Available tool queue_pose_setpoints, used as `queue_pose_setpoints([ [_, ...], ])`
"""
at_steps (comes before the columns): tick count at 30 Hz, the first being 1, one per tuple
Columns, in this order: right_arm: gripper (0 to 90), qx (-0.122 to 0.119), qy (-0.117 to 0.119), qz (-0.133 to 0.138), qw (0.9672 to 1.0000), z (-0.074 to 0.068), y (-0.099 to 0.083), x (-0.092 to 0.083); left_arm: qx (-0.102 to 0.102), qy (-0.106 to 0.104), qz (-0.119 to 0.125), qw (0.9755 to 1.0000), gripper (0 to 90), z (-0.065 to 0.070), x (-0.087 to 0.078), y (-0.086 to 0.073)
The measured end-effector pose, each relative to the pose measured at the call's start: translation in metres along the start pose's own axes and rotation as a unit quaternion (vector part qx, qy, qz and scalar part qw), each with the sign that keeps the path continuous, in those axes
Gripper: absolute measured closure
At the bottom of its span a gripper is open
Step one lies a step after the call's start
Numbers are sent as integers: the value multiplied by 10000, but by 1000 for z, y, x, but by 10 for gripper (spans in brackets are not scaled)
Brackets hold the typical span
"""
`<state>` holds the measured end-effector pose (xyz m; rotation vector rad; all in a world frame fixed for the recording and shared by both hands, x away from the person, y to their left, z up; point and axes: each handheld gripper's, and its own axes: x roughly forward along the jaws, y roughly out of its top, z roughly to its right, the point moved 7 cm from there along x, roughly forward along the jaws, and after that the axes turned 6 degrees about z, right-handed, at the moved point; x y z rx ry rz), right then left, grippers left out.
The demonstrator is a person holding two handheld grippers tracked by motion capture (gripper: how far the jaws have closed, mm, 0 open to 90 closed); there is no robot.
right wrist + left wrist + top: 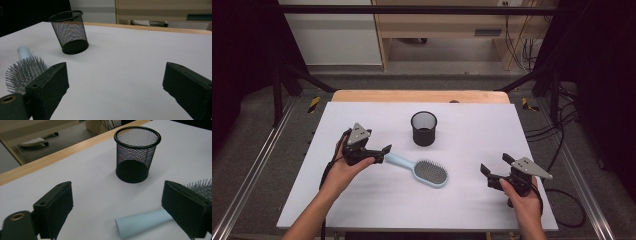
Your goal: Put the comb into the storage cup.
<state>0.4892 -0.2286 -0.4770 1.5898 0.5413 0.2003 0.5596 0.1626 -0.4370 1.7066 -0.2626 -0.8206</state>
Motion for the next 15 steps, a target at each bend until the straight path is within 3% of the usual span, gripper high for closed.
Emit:
queue_pose_setpoints([
  [4,68,11,13,-20,10000,-1,0,1,57,-101,-104,9999,181,3,15,3],
  [9,69,-13,24,-35,10000,-2,-1,2,158,-246,-282,9992,423,8,27,1],
  [11,70,-11,33,-46,10000,-3,-1,2,280,-355,-442,9980,522,12,35,-3],
  [15,71,-59,55,-80,9999,-4,-2,3,305,-505,-648,9962,703,15,43,-9],
])
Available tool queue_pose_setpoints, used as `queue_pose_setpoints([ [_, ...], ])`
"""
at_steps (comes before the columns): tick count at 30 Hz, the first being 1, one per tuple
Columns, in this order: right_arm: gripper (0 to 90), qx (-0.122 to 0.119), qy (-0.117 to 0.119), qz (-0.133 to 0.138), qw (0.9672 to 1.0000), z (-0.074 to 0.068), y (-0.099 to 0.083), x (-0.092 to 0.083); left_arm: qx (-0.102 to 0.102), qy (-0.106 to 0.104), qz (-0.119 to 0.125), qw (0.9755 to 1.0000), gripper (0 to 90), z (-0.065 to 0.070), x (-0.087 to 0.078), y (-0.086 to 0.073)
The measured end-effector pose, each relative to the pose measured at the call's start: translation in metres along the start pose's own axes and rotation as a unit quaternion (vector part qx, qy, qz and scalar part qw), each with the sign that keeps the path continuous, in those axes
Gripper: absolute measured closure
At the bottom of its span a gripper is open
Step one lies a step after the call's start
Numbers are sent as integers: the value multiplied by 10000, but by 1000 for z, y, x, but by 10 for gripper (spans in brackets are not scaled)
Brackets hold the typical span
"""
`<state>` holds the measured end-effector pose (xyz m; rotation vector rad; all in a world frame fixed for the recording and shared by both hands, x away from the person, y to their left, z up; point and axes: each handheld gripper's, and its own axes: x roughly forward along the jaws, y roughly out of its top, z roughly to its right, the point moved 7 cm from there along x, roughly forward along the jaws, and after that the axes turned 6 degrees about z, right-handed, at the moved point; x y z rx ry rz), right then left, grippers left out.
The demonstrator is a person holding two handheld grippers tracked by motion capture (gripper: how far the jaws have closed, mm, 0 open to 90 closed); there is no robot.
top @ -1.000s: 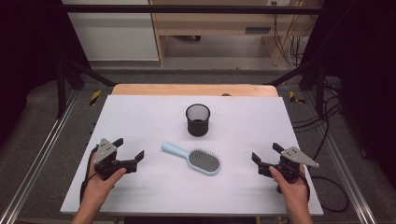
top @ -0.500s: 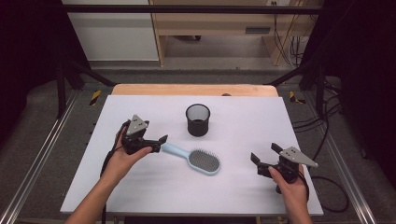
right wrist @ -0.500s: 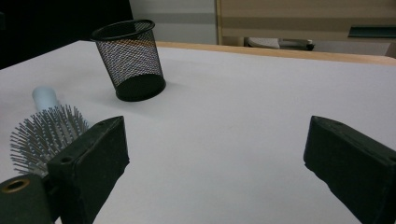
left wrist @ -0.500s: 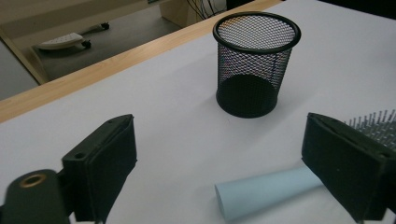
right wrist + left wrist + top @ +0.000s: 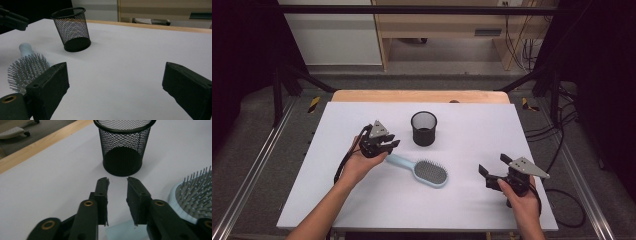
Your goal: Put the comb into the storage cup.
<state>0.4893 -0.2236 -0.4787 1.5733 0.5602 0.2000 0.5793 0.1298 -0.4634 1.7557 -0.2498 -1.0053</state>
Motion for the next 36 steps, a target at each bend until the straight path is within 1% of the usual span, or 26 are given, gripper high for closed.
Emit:
queue_pose_setpoints([
  [2,71,-9,2,-5,10000,0,0,0,10,-39,-44,10000,768,0,2,-1],
  [3,71,-8,8,-10,10000,0,0,1,-4,-147,-150,9998,800,1,7,-4],
  [4,71,-8,8,-10,10000,0,0,1,-4,-147,-150,9998,817,1,7,-4],
  [5,71,-7,16,-16,10000,-1,0,1,30,-223,-255,9994,849,2,12,-6],
  [6,71,-7,16,-16,10000,-1,0,1,30,-223,-255,9994,858,2,12,-6],
  [7,72,16,7,-21,10000,-1,0,1,38,-300,-441,9986,877,3,19,-10],
  [9,72,16,11,-31,10000,-1,-1,1,78,-370,-561,9977,896,3,25,-13],
  [10,72,15,11,-28,10000,-1,-1,1,78,-370,-561,9977,897,3,25,-13],
  [11,72,9,10,-30,10000,-1,-1,1,102,-398,-685,9968,898,3,31,-17],
  [12,72,10,15,-38,10000,-1,-1,1,102,-398,-685,9968,898,3,31,-17],
  [13,72,-14,24,-46,10000,-1,-1,1,119,-459,-803,9956,898,4,35,-20],
  [14,72,-11,28,-49,10000,-2,-1,1,119,-459,-803,9956,898,4,35,-20],
  [15,72,-14,32,-49,10000,-2,-1,1,193,-511,-915,9943,898,6,39,-23],
  [16,72,-11,37,-48,10000,-2,-1,1,193,-511,-915,9943,899,6,39,-23],
  [17,72,-12,35,-48,10000,-2,-1,1,205,-548,-977,9935,899,7,40,-25],
  [22,72,-8,41,-52,10000,-2,-1,1,216,-577,-1052,9925,899,7,40,-27],
  [24,72,-1,40,-44,10000,-2,-1,1,163,-579,-1073,9924,899,7,41,-28],
  [25,72,-2,43,-52,10000,-2,-1,1,149,-592,-1112,9919,899,7,42,-28],
  [28,72,2,42,-55,10000,-2,-1,1,140,-600,-1171,9912,899,6,42,-30],
  [29,72,1,39,-51,10000,-2,-1,1,130,-610,-1234,9904,899,6,43,-32],
  [30,72,4,33,-50,10000,-2,-1,1,130,-610,-1234,9904,899,6,43,-32],
  [31,72,4,35,-58,10000,-2,-2,1,119,-649,-1301,9893,899,7,43,-34],
  [34,72,7,36,-66,10000,-2,-2,2,109,-678,-1338,9886,899,7,43,-35],
  [36,71,6,46,-67,10000,-3,-2,1,140,-708,-1420,9872,899,8,40,-37],
])
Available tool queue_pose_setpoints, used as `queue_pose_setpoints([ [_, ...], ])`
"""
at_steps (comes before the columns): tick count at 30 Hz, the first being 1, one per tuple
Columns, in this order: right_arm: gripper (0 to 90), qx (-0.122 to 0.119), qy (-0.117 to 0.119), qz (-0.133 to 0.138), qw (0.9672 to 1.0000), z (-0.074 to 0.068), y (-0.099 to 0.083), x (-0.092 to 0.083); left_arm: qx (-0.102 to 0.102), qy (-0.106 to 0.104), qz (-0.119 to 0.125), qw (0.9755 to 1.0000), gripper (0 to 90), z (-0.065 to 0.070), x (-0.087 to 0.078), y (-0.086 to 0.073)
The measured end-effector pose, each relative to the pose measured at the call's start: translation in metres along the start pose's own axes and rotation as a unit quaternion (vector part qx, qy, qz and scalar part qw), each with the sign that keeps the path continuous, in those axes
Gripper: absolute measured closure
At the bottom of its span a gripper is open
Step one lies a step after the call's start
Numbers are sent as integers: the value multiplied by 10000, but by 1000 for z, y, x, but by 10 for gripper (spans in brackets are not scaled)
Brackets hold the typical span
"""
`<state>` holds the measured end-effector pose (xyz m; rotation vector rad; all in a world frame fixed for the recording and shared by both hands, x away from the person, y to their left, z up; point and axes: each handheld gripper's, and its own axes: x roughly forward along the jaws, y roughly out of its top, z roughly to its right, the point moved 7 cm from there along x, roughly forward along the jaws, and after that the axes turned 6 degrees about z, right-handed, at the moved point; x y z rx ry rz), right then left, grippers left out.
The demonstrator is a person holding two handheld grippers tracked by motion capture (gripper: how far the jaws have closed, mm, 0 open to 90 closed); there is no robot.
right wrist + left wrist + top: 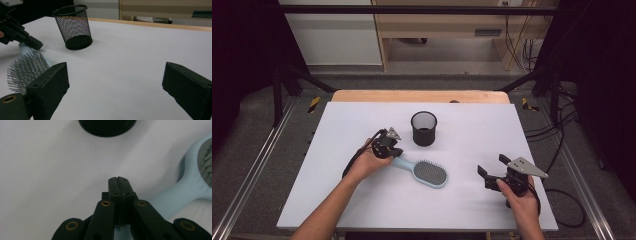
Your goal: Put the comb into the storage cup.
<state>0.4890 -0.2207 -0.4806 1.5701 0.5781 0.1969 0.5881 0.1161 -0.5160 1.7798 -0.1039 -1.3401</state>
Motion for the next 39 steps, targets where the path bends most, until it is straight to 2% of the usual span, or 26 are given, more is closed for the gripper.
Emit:
queue_pose_setpoints([
  [8,70,2,14,-12,10000,0,0,0,109,-126,-202,9997,899,10,-11,-14],
  [14,70,4,38,-36,10000,-2,-1,0,123,-281,-161,9994,899,22,-22,-27],
  [23,70,-15,40,-54,10000,-2,-1,0,248,-444,-209,9985,899,50,-38,-43],
  [24,70,-15,40,-54,10000,-2,-1,0,248,-444,-209,9985,899,50,-38,-43],
  [25,70,-3,40,-51,10000,-2,-1,0,287,-475,-234,9982,899,57,-41,-45],
  [32,70,-7,36,-83,10000,-2,-2,0,384,-571,-284,9972,900,80,-47,-47],
  [36,70,-2,37,-111,9999,-2,-3,1,428,-613,-364,9965,900,88,-49,-46],
  [39,69,-22,34,-127,9999,-2,-4,1,387,-618,-383,9966,900,90,-49,-46],
])
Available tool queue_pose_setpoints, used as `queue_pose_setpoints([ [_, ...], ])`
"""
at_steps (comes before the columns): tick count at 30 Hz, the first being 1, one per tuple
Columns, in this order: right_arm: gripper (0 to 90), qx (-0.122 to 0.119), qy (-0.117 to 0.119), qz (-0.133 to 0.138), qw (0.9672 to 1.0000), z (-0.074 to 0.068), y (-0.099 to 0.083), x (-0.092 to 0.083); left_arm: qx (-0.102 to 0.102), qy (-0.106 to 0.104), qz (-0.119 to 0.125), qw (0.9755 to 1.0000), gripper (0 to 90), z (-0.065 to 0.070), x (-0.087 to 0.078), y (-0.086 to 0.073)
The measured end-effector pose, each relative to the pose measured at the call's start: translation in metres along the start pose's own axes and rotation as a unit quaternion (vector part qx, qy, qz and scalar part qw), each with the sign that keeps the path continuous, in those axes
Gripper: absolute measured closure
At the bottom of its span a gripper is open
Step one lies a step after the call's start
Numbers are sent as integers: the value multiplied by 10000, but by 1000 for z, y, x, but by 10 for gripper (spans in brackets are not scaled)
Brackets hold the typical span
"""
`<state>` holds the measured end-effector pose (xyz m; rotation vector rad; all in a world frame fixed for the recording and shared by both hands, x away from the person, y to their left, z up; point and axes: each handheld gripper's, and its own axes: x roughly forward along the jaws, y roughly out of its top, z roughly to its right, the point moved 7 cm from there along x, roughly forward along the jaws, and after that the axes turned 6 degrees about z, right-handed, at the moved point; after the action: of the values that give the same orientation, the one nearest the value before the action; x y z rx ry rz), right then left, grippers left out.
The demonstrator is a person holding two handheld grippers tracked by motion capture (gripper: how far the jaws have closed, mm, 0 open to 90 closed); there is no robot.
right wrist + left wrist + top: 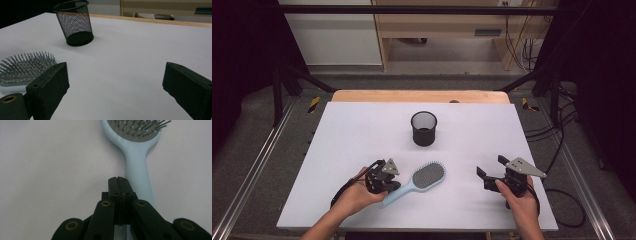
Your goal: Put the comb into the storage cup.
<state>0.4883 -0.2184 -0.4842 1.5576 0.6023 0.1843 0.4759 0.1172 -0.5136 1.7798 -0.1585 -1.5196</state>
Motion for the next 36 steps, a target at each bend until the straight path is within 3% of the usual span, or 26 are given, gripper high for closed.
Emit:
queue_pose_setpoints([
  [14,69,5,8,-19,10000,0,-1,0,-191,-218,-157,9995,900,14,1,0],
  [27,69,5,11,-19,10000,0,-1,0,-267,-52,-112,9996,873,14,-5,5],
  [31,68,-2,11,-23,10000,0,-1,0,-309,157,28,9994,754,18,-11,15],
  [35,68,-10,23,-23,10000,0,0,0,-385,331,89,9987,532,19,-12,22],
  [36,68,-11,24,-22,10000,0,0,0,-498,413,109,9978,455,20,-12,25],
])
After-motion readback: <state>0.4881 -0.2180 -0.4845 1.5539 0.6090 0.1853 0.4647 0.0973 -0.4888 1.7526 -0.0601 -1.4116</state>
